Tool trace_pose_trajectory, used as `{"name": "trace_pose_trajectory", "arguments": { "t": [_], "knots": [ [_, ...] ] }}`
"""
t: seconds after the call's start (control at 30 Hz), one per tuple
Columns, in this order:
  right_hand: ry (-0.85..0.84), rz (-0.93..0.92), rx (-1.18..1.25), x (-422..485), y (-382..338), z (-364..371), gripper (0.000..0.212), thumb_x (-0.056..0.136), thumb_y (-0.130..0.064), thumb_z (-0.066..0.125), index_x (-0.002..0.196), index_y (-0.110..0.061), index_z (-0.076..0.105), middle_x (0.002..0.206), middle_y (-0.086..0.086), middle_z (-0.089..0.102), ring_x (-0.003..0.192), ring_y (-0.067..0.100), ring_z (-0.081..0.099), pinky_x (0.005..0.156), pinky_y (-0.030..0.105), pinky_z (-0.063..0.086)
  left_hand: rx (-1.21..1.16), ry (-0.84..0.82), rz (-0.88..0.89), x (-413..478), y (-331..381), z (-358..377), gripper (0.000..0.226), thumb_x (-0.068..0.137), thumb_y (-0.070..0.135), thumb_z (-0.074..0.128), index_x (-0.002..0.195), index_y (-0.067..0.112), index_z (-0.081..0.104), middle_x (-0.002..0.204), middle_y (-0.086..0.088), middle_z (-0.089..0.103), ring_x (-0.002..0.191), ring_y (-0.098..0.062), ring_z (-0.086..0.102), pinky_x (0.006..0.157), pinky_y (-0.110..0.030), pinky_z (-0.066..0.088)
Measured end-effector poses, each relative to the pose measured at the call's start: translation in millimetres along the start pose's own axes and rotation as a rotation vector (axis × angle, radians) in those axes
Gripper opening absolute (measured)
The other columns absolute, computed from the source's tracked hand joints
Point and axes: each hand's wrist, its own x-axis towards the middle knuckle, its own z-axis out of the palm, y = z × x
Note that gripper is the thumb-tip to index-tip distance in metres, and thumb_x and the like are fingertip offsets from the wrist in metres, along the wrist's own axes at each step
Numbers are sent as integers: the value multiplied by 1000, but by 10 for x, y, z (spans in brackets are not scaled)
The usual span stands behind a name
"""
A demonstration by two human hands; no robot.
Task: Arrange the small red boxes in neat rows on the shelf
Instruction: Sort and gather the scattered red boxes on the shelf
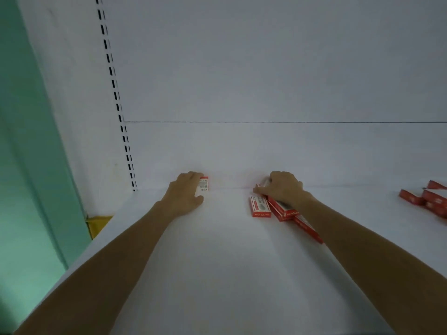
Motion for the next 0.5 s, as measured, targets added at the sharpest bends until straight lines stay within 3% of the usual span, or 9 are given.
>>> {"name": "trace_pose_trajectory", "arguments": {
  "t": [0.1,0.23,0.33,0.43,0.5],
  "knots": [
    [-8,-19,22,31,-22,9,32,80,-46,60,89,-16,51,104,10,63,98,26,56,88,41,46,87,-8,6,55,-22,5,50,88,28,53,134,18,39,134,-5,38,122,-27,33,97,-43,35],
    [13,-49,55,29,-38,15,34,83,-37,60,99,-7,58,103,12,64,81,19,56,69,27,42,178,-26,-26,73,-17,-10,36,91,35,51,123,20,54,119,-10,48,111,-27,45,92,-40,35],
    [61,-101,141,-16,-21,-9,38,82,-31,63,112,-9,57,113,10,60,89,18,54,73,24,41,122,-18,-6,25,-24,24,33,93,34,46,120,16,52,119,-10,49,107,-28,49,91,-39,37],
    [149,-197,207,-96,-19,-58,40,80,-23,66,117,-13,55,124,8,54,108,21,52,85,23,36,61,-31,75,-3,7,21,23,95,31,40,107,11,47,109,-10,55,93,-26,53,79,-35,41],
    [163,-208,213,-150,-16,-105,43,80,-19,66,121,-15,53,126,7,54,108,22,53,85,23,39,45,-88,105,-4,14,18,19,93,29,45,104,14,43,104,-9,57,92,-27,52,77,-36,41]
  ]
}}
